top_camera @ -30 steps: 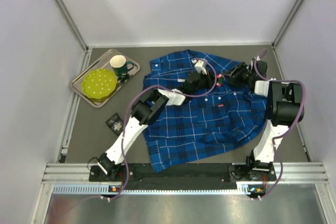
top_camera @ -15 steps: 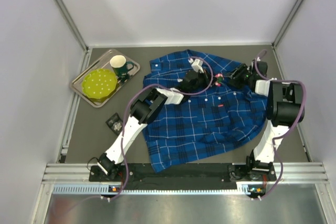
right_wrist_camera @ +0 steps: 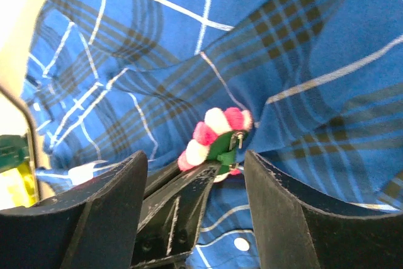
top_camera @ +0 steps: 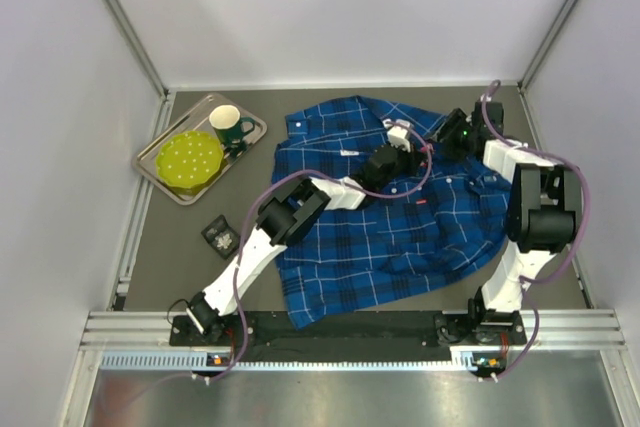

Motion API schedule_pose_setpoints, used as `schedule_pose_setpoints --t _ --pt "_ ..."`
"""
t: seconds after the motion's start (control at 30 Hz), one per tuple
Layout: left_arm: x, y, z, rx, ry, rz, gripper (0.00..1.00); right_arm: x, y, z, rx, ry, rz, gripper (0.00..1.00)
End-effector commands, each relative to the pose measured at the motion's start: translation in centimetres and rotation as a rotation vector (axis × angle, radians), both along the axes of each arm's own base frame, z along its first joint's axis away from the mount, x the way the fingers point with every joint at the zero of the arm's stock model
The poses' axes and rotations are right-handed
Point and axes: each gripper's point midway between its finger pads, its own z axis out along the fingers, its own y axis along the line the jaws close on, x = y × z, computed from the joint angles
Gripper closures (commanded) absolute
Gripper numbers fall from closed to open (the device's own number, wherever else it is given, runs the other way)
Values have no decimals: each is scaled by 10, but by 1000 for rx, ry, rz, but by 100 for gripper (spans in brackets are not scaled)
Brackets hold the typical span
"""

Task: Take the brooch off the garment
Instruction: Open the brooch with the flattened clothing.

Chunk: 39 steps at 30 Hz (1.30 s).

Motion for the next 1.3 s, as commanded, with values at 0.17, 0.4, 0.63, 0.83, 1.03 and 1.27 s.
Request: schedule_pose_setpoints --t 0.17,0.4,0.63,0.83,1.03,1.27 --pt "-8 -8 35 65 -132 27 100 10 -2 16 -106 -34 33 31" --pt "-10 -9 34 66 -137 21 100 22 8 12 -129 -53 44 33" --pt "-13 -13 34 76 -148 14 100 22 12 4 -121 -33 45 33" --pt "-14 -15 35 85 -157 14 100 21 10 -1 -141 -21 40 31" --pt "-15 -15 34 87 -157 10 100 16 8 7 -161 -40 43 31" --pt "-15 -15 35 92 -165 12 100 13 7 12 -166 -48 36 31"
